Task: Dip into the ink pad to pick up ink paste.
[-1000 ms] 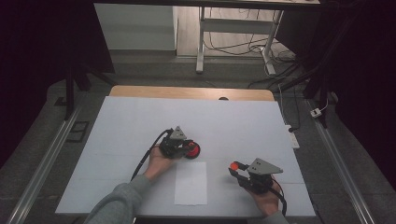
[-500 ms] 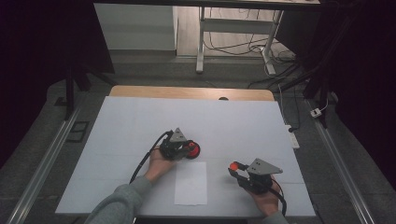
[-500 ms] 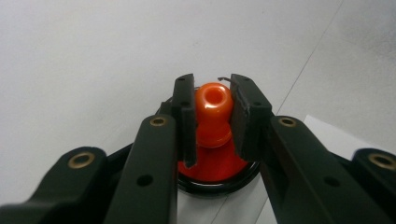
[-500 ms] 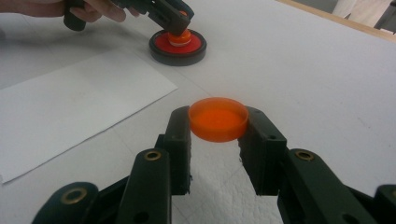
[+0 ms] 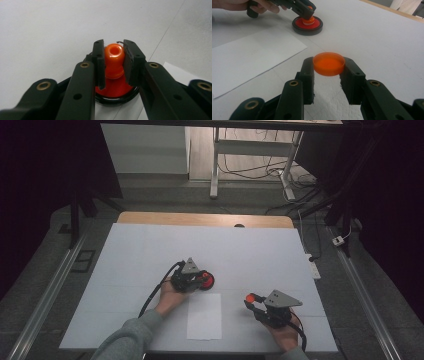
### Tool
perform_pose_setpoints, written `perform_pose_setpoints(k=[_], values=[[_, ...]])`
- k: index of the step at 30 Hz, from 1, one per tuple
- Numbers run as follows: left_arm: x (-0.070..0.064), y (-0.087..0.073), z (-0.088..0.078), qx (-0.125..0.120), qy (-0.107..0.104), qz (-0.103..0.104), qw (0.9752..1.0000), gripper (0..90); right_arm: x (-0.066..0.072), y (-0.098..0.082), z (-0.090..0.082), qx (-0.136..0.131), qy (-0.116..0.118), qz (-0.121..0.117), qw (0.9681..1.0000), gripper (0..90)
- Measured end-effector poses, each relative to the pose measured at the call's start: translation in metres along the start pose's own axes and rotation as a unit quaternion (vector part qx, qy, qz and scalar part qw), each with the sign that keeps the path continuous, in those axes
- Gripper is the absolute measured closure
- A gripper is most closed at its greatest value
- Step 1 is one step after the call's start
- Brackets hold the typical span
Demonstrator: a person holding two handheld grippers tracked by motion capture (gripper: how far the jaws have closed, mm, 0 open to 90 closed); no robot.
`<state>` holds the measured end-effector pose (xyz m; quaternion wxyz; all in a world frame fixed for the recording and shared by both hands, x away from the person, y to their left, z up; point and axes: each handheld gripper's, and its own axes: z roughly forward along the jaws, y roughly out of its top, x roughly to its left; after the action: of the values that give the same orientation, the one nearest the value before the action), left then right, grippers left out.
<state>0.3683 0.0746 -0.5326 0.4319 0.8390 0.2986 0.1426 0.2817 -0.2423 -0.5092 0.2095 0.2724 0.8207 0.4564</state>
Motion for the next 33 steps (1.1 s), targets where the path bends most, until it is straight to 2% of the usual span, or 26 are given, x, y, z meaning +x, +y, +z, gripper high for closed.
perform_pose_setpoints(k=[9, 16, 19, 26, 33], values=[[0.000, 0.000, 0.000, -0.002, -0.001, -0.008, 1.0000, 72.6, 0.001, 0.000, 0.000, -0.002, 0.000, 0.000, 1.0000, 64.4], [-0.001, 0.000, 0.000, -0.002, 0.004, -0.003, 1.0000, 72.5, 0.000, 0.000, 0.000, -0.001, 0.000, 0.000, 1.0000, 64.4], [0.002, 0.000, -0.001, -0.003, -0.006, -0.006, 1.0000, 72.3, 0.000, 0.000, 0.000, -0.004, -0.001, 0.002, 1.0000, 64.4], [0.008, 0.007, -0.015, -0.029, -0.010, -0.015, 0.9994, 72.1, -0.002, 0.000, -0.002, -0.006, -0.001, 0.001, 1.0000, 64.4], [0.007, 0.013, -0.022, -0.032, -0.008, -0.008, 0.9994, 72.1, -0.002, 0.001, -0.001, -0.008, 0.000, 0.000, 1.0000, 64.4]])
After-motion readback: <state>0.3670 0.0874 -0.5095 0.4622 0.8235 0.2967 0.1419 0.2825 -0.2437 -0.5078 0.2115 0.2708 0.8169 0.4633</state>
